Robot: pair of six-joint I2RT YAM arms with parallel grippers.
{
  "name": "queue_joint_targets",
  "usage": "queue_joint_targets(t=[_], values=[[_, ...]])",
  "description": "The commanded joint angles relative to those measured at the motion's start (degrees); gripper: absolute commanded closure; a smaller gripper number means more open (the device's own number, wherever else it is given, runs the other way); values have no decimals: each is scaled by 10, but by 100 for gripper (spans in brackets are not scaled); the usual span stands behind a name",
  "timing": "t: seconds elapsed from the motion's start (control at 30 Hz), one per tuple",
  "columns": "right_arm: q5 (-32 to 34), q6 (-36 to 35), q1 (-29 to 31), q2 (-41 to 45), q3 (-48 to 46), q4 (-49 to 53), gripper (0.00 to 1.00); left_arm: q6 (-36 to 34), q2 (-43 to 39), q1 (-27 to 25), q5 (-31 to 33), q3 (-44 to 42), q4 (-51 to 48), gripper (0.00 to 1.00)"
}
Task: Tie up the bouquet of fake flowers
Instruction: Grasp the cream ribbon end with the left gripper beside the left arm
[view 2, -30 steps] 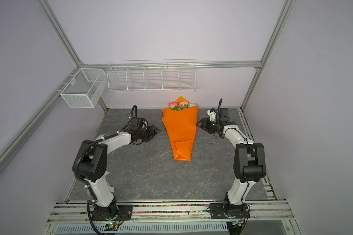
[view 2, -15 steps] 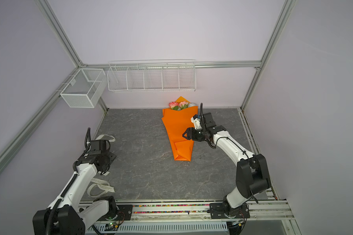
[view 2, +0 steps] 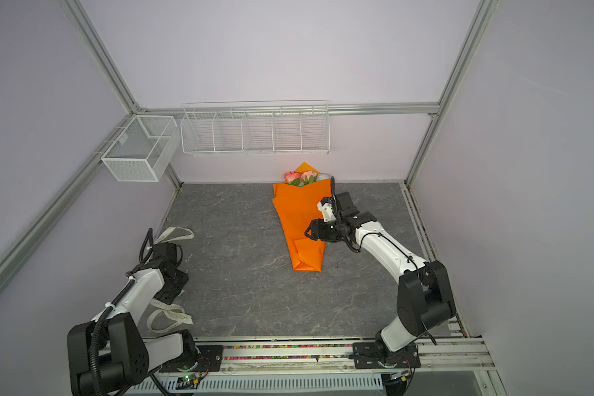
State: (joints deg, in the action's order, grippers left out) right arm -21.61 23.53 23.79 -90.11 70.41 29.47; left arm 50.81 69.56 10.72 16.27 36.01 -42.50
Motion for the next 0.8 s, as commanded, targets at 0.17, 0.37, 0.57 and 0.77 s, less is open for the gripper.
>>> queue_joint_targets(t=[0.17, 0.37, 0.57, 0.77], values=[[13, -5, 4, 19, 4, 14, 39, 15, 19, 4, -14, -37, 31, 46], [12, -3, 5, 12, 7, 11, 39, 23, 43, 4, -37, -57, 57, 52], [13, -2, 5, 8, 3, 5, 39, 8, 67, 4, -94, -49, 68, 78], [29, -6, 5, 20, -13, 7, 40, -4, 67, -48, -203, -43, 106, 100]])
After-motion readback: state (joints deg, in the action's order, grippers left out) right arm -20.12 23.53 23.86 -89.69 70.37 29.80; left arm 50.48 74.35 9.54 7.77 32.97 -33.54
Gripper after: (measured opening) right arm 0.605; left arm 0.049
